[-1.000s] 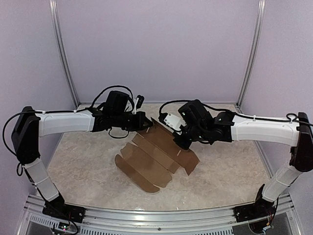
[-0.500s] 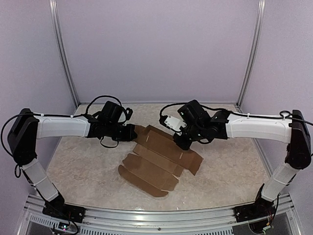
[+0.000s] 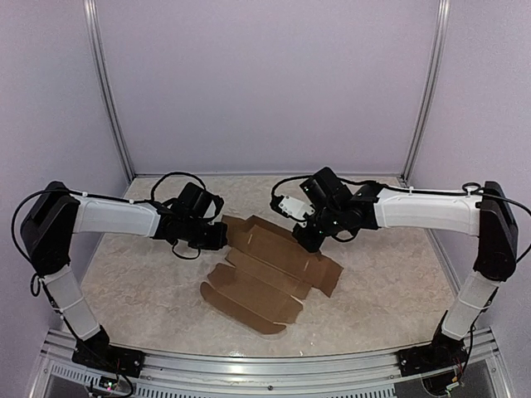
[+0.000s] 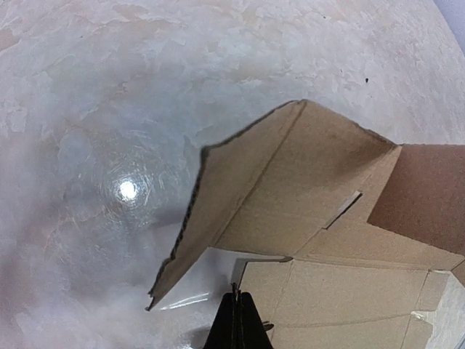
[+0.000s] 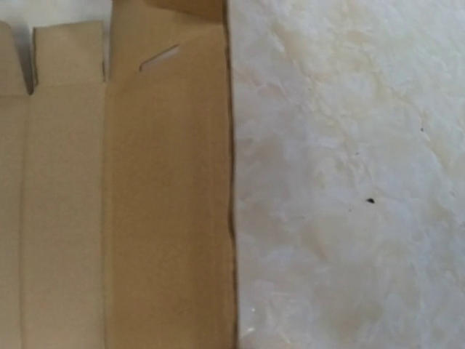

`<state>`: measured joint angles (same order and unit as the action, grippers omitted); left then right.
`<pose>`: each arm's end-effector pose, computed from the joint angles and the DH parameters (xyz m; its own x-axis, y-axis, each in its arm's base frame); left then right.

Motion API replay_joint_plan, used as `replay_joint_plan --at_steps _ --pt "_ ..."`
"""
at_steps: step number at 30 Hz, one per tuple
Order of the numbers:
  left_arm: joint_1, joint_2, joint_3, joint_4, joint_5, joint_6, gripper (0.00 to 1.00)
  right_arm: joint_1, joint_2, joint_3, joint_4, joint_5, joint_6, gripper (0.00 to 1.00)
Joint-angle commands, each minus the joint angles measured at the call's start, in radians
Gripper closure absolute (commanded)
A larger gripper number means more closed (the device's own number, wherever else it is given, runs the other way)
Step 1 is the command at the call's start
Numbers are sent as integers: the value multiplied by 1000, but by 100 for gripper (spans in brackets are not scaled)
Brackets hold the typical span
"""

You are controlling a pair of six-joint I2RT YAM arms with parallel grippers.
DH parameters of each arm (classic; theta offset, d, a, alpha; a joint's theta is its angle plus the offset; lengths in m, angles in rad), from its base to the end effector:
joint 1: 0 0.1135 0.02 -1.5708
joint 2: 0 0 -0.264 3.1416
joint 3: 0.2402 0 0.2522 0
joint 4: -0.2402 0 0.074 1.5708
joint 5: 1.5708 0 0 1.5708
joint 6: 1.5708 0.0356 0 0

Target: Fold the paper box

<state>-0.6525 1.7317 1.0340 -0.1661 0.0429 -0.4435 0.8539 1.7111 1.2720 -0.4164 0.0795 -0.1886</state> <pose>0.2849 -0.2196 0.1794 -0.8155 0.0836 -0.5727 0.3087 0.8998 -0.3082 0.2492 0.2816 0.2424 -0.3527 -0.6891 -0.6330 -0.7975 0.5752 -0.1819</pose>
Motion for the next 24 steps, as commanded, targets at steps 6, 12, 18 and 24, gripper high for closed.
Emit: replay_joint_plan --at_steps 6,12,18,24 --pt "-10 85 8 5 -88 30 100 -6 34 33 -18 -37 30 100" --pt "-22 126 19 -9 -104 41 100 -6 39 30 -14 -38 34 100" --pt "-39 158 46 -11 -64 32 100 -7 47 35 -9 -44 40 100" --pt "-39 151 37 9 16 13 100 -8 48 28 -5 -34 47 100"
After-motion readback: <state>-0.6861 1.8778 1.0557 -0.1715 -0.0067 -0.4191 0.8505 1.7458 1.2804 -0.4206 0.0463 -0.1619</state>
